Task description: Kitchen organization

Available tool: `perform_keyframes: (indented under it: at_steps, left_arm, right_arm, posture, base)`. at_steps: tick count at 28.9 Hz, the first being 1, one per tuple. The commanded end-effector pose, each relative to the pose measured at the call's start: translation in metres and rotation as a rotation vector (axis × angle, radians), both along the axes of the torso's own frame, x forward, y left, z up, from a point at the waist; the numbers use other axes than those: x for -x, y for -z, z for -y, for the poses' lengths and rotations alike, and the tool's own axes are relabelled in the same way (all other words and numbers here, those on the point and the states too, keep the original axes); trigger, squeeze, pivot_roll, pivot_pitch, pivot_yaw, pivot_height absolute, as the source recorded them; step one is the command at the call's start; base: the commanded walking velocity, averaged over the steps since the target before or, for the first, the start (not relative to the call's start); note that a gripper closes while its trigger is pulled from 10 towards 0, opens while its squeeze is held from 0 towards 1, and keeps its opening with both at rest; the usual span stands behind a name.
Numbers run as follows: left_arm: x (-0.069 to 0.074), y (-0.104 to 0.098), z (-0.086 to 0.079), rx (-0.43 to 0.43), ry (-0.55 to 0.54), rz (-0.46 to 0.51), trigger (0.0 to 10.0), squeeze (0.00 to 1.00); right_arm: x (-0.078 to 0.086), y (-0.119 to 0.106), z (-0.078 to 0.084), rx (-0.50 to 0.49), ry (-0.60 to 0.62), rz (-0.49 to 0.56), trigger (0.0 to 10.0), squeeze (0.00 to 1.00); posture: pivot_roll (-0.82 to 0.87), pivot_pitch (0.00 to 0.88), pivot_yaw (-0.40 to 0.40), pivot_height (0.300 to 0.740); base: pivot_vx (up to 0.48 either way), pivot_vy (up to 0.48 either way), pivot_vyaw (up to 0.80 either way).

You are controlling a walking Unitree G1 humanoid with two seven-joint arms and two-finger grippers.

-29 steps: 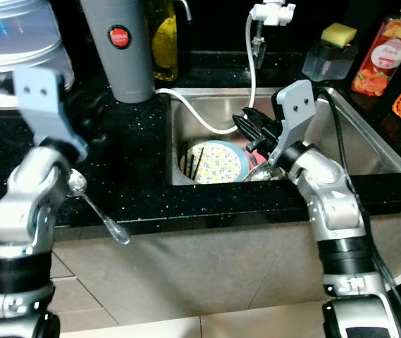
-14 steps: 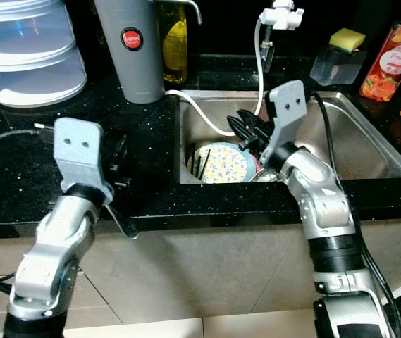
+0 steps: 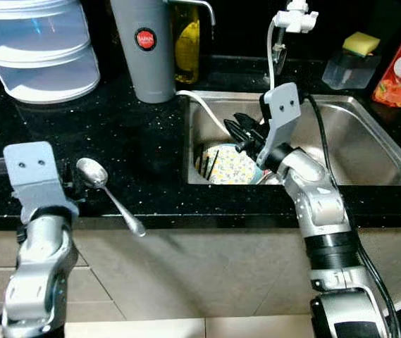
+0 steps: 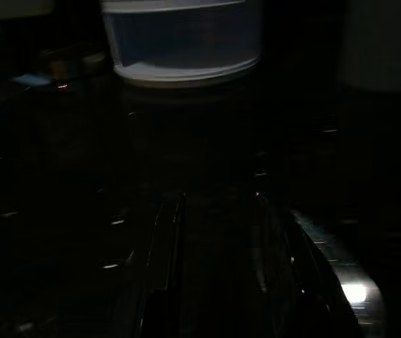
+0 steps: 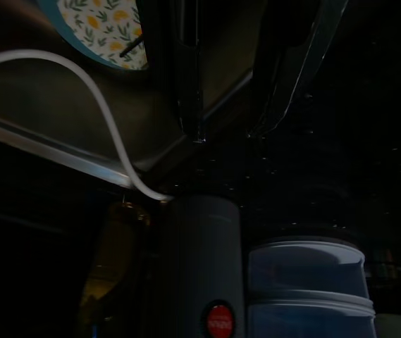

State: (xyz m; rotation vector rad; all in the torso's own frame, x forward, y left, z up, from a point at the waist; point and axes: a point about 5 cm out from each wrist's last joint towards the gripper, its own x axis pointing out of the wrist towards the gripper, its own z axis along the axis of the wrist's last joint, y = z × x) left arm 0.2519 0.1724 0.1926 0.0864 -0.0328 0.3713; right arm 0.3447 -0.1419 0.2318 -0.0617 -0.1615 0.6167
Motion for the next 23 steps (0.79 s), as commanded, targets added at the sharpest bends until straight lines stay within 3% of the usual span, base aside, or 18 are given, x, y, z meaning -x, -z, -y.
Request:
perform_keyframes:
  at_steps: [1,23]
  left_arm:
    - [0.001,0.009,0.009,0.032,0.022,-0.035,10.0,0.00]
    - [-0.003,0.028,0.037,0.052,0.148,-0.103,10.0,0.00]
  right_arm:
    - [-0.001,-0.001,0.000,0.007,0.003,0.004,10.0,0.00]
    - [0.003,0.003,-0.008,0.023,-0.026,-0.003,10.0,0.00]
  posture:
    - [0.18,0.000,-0.047,0.740]
    - [0.14,0.000,-0.037,0.740]
  base:
    - [0.000,0.000,0.00]
    - [0.000,0.000,0.00]
